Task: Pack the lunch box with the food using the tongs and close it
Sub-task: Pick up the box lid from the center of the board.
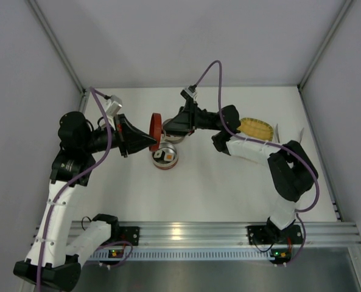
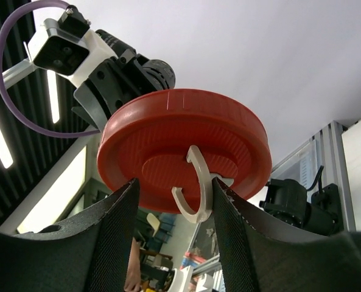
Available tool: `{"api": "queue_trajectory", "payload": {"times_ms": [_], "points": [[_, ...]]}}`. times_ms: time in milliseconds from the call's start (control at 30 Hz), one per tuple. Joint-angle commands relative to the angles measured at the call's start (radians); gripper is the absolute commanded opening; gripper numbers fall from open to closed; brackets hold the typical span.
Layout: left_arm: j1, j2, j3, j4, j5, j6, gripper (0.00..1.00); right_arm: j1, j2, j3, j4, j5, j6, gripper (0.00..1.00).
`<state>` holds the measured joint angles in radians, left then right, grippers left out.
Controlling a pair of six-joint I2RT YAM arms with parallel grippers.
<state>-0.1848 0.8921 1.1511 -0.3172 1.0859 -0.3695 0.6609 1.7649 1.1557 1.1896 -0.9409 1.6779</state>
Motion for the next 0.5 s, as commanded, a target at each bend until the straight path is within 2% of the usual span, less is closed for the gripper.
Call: {"api": "queue_trajectory", "payload": {"times_ms": [0,267,467], "points": [[-0.004,-0.019,-0.002,0.058,0.029,-0.011,0.00,0.023,0.019,0.048,0.071,0.001,-0.010,0.50],[-0.004,-0.019,-0.002,0.061,0.035,-0.009,0.00,0.048,0.031,0.058,-0.005,-0.015,-0.052,0.41],[-0.004,-0.028,-0.010,0.053,0.049,-0.009,0.00,0.048,0.036,0.073,-0.051,-0.025,-0.076,0.20]]}}
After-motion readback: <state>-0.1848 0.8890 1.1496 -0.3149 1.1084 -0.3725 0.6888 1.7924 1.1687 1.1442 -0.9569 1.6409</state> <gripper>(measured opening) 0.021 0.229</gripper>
